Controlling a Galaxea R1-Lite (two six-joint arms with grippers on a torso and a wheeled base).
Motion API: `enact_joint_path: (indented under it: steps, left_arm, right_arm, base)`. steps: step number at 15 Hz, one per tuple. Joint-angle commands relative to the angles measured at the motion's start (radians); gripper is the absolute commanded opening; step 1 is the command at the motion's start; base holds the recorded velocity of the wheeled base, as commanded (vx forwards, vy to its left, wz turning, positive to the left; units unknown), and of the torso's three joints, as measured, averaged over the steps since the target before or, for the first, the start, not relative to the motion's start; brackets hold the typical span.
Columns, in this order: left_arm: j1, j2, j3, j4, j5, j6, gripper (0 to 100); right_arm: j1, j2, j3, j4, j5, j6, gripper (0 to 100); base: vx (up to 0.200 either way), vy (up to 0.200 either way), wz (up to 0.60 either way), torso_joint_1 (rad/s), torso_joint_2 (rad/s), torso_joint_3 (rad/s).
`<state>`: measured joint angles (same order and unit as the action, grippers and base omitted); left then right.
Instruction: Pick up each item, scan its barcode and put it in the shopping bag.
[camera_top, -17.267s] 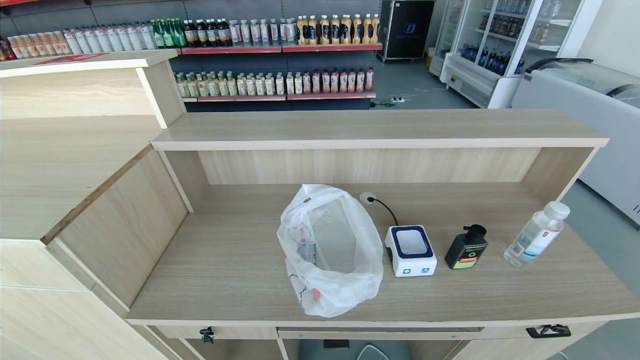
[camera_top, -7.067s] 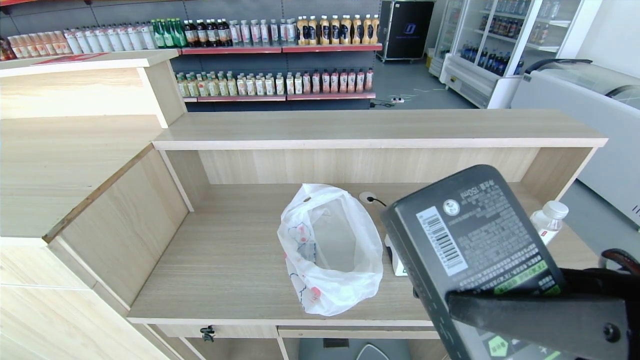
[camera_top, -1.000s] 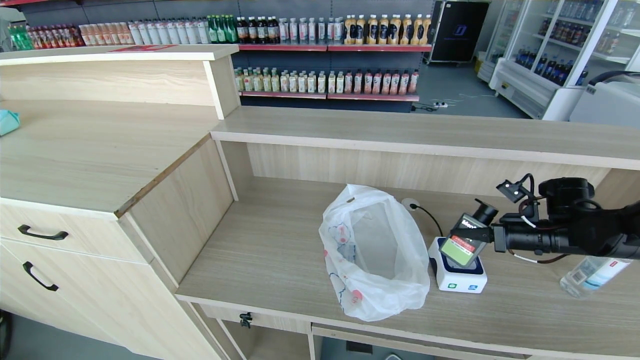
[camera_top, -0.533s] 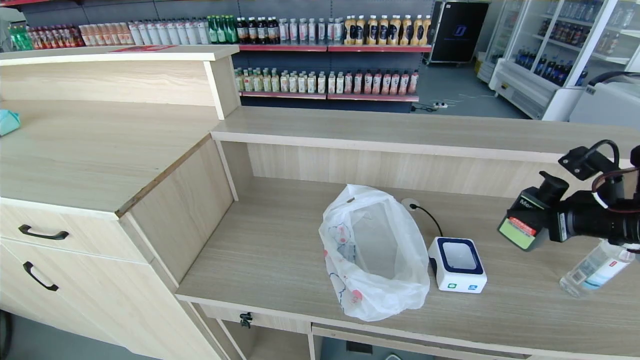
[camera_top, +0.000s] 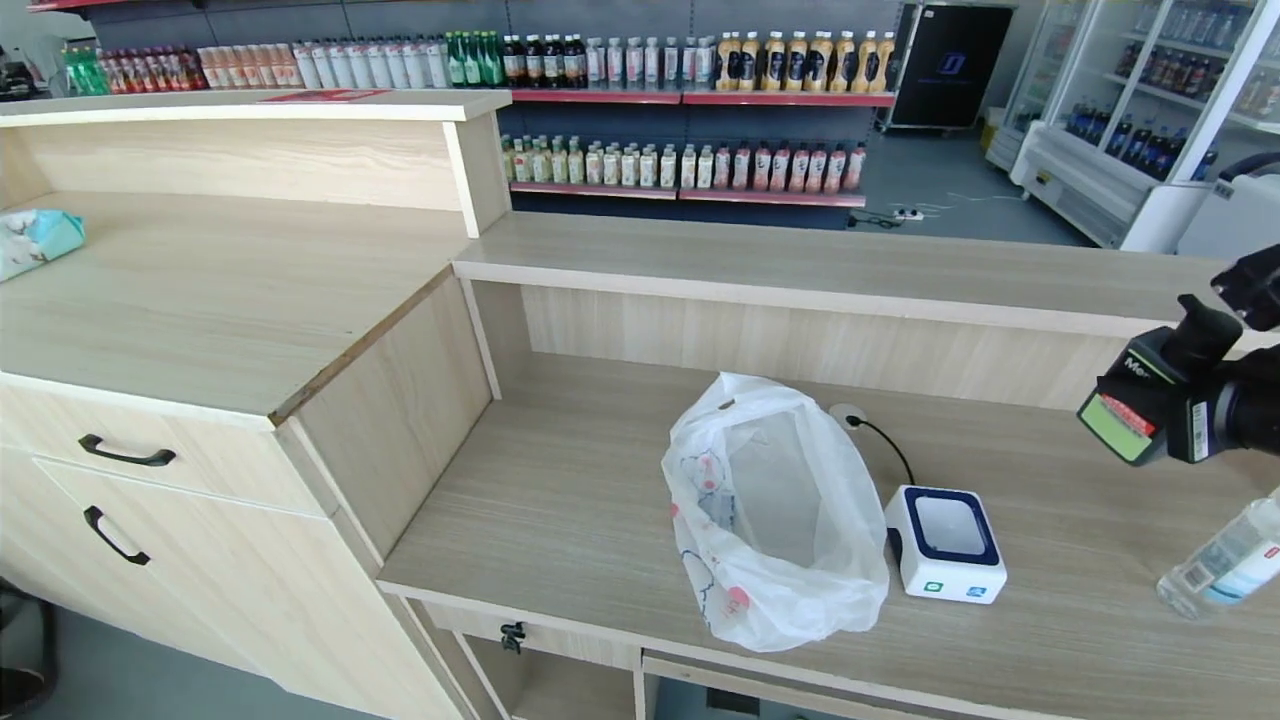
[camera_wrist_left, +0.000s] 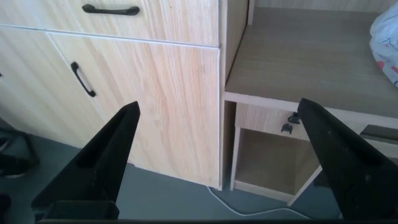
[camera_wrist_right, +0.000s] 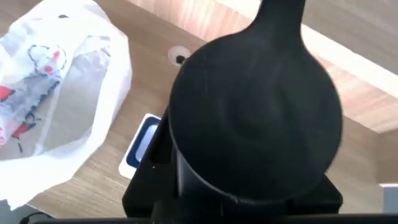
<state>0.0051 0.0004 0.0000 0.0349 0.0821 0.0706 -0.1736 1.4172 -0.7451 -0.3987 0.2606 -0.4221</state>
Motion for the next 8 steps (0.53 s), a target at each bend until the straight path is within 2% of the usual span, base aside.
enact_joint_path:
  steps: [1, 3, 8]
  left_arm:
    - [0.001, 0.000, 0.000, 0.000, 0.001, 0.000, 100]
    - [-0.001, 0.000, 0.000, 0.000, 0.001, 0.000, 100]
    - [0.001, 0.000, 0.000, 0.000, 0.001, 0.000, 100]
  right_arm:
    - [0.048, 0.043, -0.003, -0.055, -0.041, 0.025, 0]
    - [0.085, 0.149, -0.016, -0.152, -0.069, 0.048, 0]
    - [0.123, 0.319, -0.008, -0.169, -0.047, 0.062, 0]
  base:
    - [0.000, 0.000, 0.60, 0.002, -0.01, 0.002]
    - [0.000, 0.000, 0.60, 0.005, 0.00, 0.005]
    - [0.000, 0.000, 0.00, 0.000, 0.00, 0.000]
